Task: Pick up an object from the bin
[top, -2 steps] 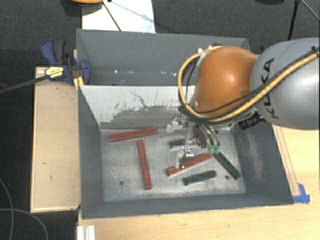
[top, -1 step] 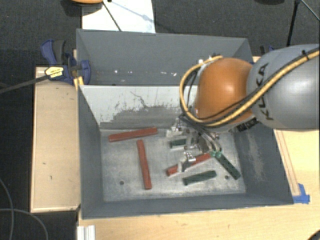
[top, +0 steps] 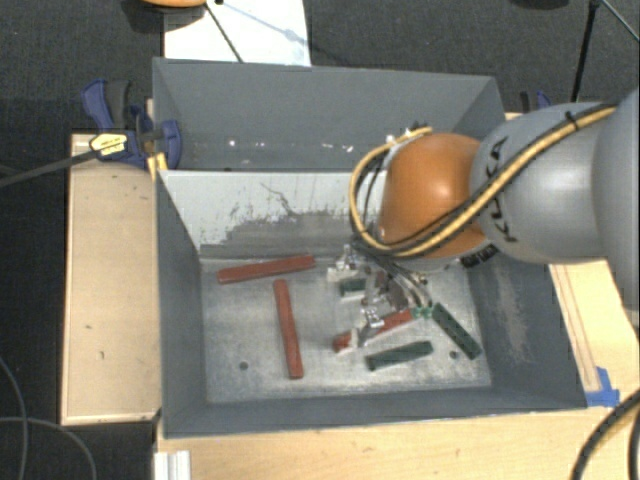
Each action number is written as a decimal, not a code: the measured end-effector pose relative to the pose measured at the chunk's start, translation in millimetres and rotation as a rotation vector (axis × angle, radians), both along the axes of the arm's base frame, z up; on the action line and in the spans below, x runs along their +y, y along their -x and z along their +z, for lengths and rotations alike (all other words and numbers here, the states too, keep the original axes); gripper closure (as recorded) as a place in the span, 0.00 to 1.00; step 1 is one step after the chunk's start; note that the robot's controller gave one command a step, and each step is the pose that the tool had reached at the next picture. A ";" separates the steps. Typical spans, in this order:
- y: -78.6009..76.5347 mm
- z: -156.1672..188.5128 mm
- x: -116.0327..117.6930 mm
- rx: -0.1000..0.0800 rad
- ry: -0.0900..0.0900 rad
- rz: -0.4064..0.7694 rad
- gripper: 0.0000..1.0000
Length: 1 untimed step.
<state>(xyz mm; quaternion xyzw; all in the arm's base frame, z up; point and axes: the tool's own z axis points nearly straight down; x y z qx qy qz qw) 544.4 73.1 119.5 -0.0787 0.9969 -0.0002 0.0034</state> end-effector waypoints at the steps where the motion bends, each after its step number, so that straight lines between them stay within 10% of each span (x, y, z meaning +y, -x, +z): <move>1: 54.3 -41.4 -40.8 0.004 -0.001 -0.135 1.00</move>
Offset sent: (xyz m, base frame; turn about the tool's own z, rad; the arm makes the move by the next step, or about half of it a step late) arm 0.0000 0.0000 0.0000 0.0000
